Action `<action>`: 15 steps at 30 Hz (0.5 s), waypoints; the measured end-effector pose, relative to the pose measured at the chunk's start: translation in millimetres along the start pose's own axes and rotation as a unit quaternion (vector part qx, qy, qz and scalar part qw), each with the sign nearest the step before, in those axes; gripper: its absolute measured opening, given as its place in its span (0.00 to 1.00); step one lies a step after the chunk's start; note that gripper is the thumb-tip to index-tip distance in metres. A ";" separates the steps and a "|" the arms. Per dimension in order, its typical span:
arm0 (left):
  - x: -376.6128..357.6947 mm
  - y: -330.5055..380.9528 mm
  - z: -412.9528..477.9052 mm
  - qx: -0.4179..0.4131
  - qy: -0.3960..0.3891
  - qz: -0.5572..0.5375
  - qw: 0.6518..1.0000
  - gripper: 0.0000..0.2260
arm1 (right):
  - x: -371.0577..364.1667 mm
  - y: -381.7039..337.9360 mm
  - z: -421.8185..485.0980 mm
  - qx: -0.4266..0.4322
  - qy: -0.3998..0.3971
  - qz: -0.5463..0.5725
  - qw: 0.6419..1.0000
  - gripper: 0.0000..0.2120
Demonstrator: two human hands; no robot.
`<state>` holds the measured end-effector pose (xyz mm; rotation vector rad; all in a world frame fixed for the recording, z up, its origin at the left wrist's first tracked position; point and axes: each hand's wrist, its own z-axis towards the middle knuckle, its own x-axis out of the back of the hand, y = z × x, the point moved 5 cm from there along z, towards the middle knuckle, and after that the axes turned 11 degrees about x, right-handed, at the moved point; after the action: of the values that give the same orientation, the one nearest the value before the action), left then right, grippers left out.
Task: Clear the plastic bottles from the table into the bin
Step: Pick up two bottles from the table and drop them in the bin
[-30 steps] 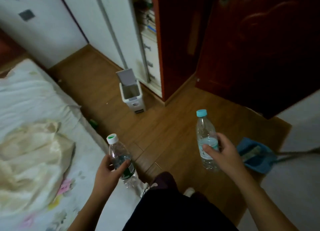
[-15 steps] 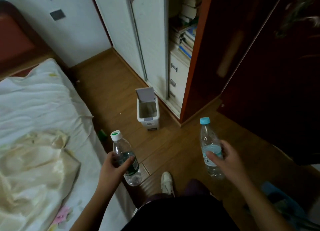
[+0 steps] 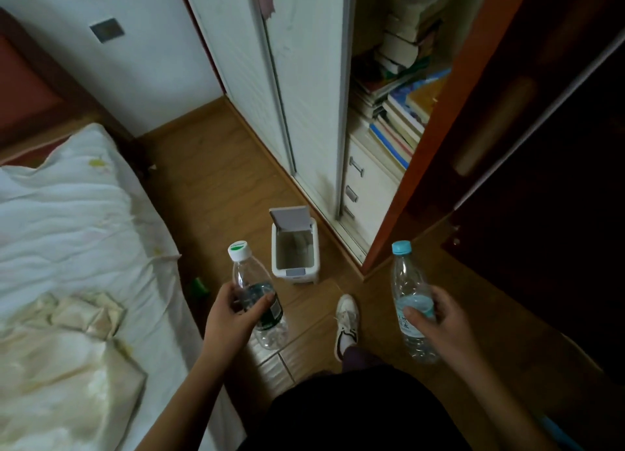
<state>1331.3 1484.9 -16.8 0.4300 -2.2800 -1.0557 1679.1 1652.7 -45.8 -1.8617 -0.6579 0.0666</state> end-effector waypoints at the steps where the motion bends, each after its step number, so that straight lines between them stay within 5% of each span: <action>1: 1.9 4.7 10.5 0.007 0.008 -0.002 1.000 0.30 | -6.9 -9.3 19.5 0.004 -0.013 0.001 1.000 0.29; 12: 30.4 34.1 114.8 0.055 0.085 0.019 0.995 0.25 | -140.7 -112.2 191.0 0.066 -0.187 -0.066 0.978 0.21; 15: 32.8 21.4 144.6 0.077 0.070 0.017 0.994 0.24 | -177.3 -114.2 222.2 0.067 -0.197 -0.104 0.972 0.29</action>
<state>1214.2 1566.2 -62.6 0.5082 -2.2426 -0.8094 1405.3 1786.0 -78.7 -1.6524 -1.0937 0.3424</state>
